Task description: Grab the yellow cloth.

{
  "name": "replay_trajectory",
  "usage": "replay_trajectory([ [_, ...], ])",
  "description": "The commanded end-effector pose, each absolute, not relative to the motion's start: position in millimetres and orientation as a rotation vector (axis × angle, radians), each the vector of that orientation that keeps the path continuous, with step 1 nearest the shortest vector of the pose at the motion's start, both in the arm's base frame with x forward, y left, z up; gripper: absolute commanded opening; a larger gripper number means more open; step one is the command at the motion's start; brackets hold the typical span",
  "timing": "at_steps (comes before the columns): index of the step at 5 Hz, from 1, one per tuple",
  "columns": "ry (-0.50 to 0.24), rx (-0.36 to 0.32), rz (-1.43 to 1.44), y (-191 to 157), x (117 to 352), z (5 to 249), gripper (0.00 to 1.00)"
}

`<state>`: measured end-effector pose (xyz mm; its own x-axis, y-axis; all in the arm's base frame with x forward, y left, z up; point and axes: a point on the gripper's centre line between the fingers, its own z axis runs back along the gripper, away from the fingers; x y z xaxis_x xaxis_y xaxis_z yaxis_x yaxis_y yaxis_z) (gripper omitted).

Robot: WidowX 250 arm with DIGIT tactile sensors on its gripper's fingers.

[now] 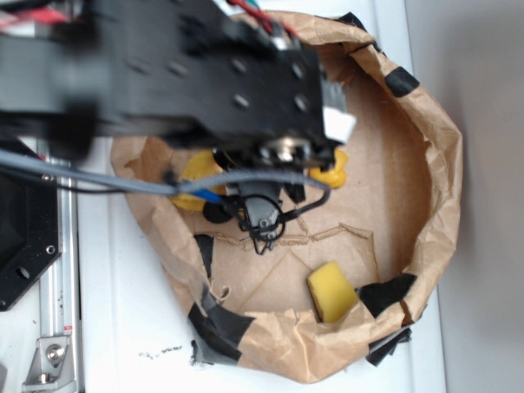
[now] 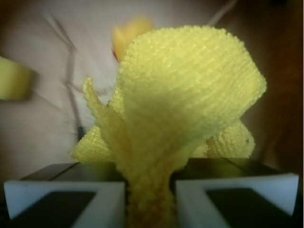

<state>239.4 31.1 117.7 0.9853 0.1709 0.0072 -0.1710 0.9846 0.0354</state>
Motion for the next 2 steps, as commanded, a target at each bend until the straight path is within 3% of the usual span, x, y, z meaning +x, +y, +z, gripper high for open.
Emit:
replay_trajectory([
  [1, -0.203, -0.066, 0.222, 33.3, 221.6, 185.4, 0.0],
  [2, -0.187, -0.07, 0.271, 34.0, 223.9, 176.7, 0.0],
])
